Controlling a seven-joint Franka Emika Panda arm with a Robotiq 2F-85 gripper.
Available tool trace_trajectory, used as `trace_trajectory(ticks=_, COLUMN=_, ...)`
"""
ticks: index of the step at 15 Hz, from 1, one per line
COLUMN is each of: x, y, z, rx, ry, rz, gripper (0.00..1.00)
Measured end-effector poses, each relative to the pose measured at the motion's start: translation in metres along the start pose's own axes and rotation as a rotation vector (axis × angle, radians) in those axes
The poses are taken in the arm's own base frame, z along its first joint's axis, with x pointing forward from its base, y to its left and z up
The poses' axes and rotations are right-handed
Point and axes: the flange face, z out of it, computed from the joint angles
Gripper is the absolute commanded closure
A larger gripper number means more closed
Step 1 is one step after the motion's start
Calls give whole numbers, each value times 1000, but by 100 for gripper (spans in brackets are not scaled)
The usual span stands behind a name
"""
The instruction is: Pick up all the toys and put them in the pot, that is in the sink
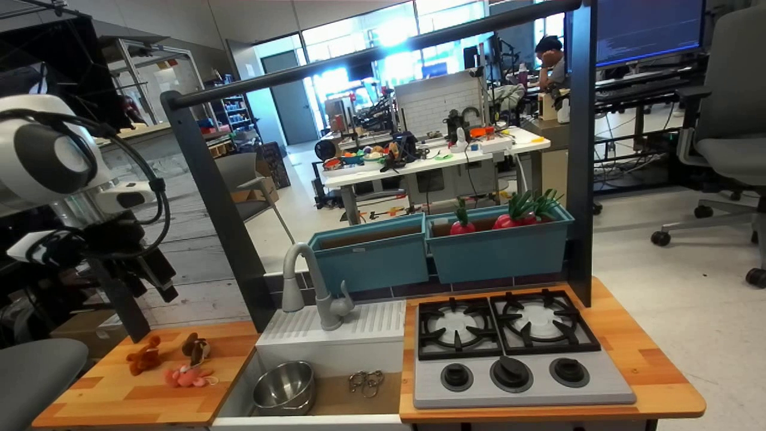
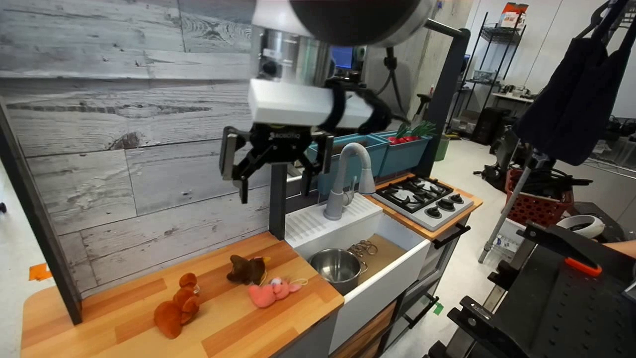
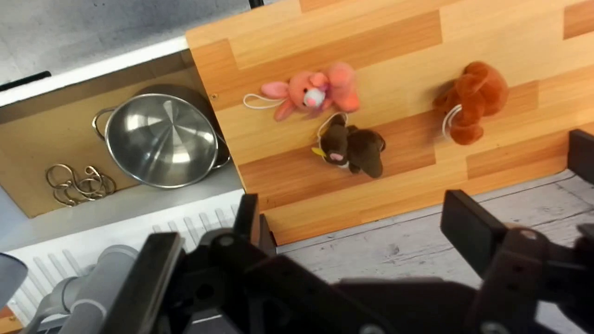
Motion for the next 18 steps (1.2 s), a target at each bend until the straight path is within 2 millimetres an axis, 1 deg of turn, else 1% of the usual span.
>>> trace_trajectory(ticks=2, x=-1, y=-31, z=25, rx=-52, ry=26, rz=-26, gripper=0)
trace_trajectory(ticks=4, x=-12, y=-63, z=54, rx=-83, ry=12, rz=-69, gripper=0)
trace_trajectory(ticks=5, x=-18, y=-76, z=69, rx=-85, ry=-9, rz=-88, gripper=0)
trace_trajectory(ticks=7, x=-22, y=-95, z=93, rx=-51, ry=-59, rz=-149, gripper=0)
trace_trajectory(ticks=9, x=-16, y=-103, z=104, rx=5, ry=-84, rz=-151, gripper=0)
trace_trajectory(ticks=12, x=-8, y=-102, z=107, rx=23, ry=-82, rz=-143, gripper=0)
trace_trajectory(ticks=14, x=-8, y=-100, z=109, rx=13, ry=-70, rz=-144, gripper=0)
trace_trajectory(ticks=16, x=-15, y=-101, z=117, rx=-6, ry=-73, rz=-157, gripper=0)
trace_trajectory(ticks=17, x=-21, y=-103, z=123, rx=-12, ry=-80, rz=-166, gripper=12)
trace_trajectory(ticks=18, x=-27, y=-106, z=129, rx=-16, ry=-88, rz=-175, gripper=28)
